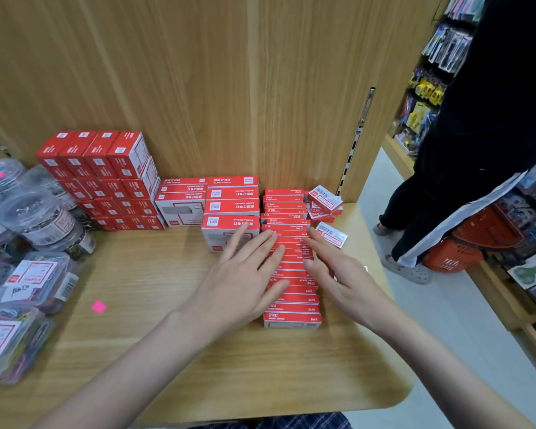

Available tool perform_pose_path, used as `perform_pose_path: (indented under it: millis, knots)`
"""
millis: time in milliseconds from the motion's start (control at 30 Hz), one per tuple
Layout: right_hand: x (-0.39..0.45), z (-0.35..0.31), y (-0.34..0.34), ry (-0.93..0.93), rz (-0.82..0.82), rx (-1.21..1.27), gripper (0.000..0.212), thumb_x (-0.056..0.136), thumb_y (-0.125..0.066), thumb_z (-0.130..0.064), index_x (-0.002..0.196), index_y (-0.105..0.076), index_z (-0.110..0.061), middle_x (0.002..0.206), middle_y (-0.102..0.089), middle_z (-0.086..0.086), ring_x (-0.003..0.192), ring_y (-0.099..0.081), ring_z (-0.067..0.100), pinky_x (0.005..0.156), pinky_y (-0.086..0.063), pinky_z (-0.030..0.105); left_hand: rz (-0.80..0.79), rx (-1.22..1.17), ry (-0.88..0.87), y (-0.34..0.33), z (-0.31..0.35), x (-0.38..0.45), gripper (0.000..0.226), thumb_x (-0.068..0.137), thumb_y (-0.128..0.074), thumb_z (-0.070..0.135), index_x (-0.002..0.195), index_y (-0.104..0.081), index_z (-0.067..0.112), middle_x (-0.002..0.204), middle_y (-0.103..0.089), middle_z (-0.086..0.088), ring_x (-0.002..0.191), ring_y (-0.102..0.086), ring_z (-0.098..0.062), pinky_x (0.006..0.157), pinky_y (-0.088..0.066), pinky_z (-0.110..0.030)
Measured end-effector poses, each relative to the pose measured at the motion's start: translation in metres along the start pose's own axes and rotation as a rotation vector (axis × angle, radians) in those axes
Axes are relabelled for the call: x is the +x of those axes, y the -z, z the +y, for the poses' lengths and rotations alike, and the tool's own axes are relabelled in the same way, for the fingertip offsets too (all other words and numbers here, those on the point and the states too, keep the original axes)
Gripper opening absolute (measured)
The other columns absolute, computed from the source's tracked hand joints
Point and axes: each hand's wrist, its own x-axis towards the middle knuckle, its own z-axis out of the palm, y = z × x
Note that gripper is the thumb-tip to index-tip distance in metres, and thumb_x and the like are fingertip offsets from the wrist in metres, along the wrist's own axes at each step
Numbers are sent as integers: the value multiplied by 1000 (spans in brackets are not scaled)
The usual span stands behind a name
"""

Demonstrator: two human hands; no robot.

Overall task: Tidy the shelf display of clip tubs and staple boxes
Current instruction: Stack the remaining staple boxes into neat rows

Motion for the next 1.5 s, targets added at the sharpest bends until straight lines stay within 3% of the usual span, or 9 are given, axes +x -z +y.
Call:
perform_pose_path:
  millis: [267,467,767,867,967,1033,1233,1400,1500]
  knots:
    - [18,-6,8,-95,38,221,41,97,-37,-21,132,-22,-35,116,-34,-39,103,-34,-33,84,-25,-6,106,12,11,11,-10,12,53,94,-33,41,122,-57,3,131,-54,-12,130,-40,-25,110,-16,-50]
    - [28,-5,-9,-151,-14,248,53,98,-32,-11,137,-7,-36,109,-23,-44,97,-30,-37,77,-23,-9,41,-32,180,8,-30,13,63,97,-18,48,129,-51,5,138,-46,-14,130,-35,-23,111,-11,-48]
    - [50,-13,-7,-153,21,268,48,97,-31,-14,127,-13,-46,119,-37,-33,105,-40,-23,83,-31,0,5,-1,222,14,-54,31,60,96,-19,39,133,-43,-2,141,-41,-14,135,-29,-23,110,-10,-45]
    - [52,-15,-8,-165,6,241,47,97,-31,-11,121,-15,-48,109,-32,-41,95,-36,-33,81,-28,-4,-17,-14,226,9,-60,37,59,95,-19,38,135,-41,0,142,-40,-13,135,-24,-21,109,-8,-43]
    - [56,-15,-4,-149,35,219,51,91,-32,-23,140,-19,-32,132,-40,-23,116,-40,-13,104,-33,22,-58,-38,227,5,-63,37,62,95,-14,41,137,-38,1,144,-37,-11,137,-23,-21,110,-6,-42]
    - [63,-15,-2,-157,48,149,67,83,-27,-31,147,-8,-23,149,-27,-8,134,-27,3,112,-24,32,-64,-40,237,3,-64,37,63,95,-12,42,138,-37,2,145,-36,-11,137,-26,-21,110,-6,-42]
    - [86,-11,-12,-174,10,-45,56,96,-27,-20,147,-7,-10,155,-9,3,142,-3,11,112,-2,20,-31,-30,291,1,-60,38,56,94,-24,36,132,-46,0,138,-45,-14,129,-41,-24,107,-14,-41]
    - [95,-16,-16,-168,10,-58,65,83,-24,-31,143,-20,-7,146,-32,9,135,-26,21,113,-19,35,-26,-65,285,-1,-62,38,56,94,-25,36,131,-48,0,137,-46,-16,129,-41,-26,107,-14,-39]
    - [95,-16,-16,-166,9,-52,70,79,-22,-32,145,-14,-9,150,-26,8,139,-21,21,114,-18,37,-52,-90,281,0,-63,39,58,94,-23,37,133,-45,1,140,-43,-16,131,-38,-25,108,-12,-36]
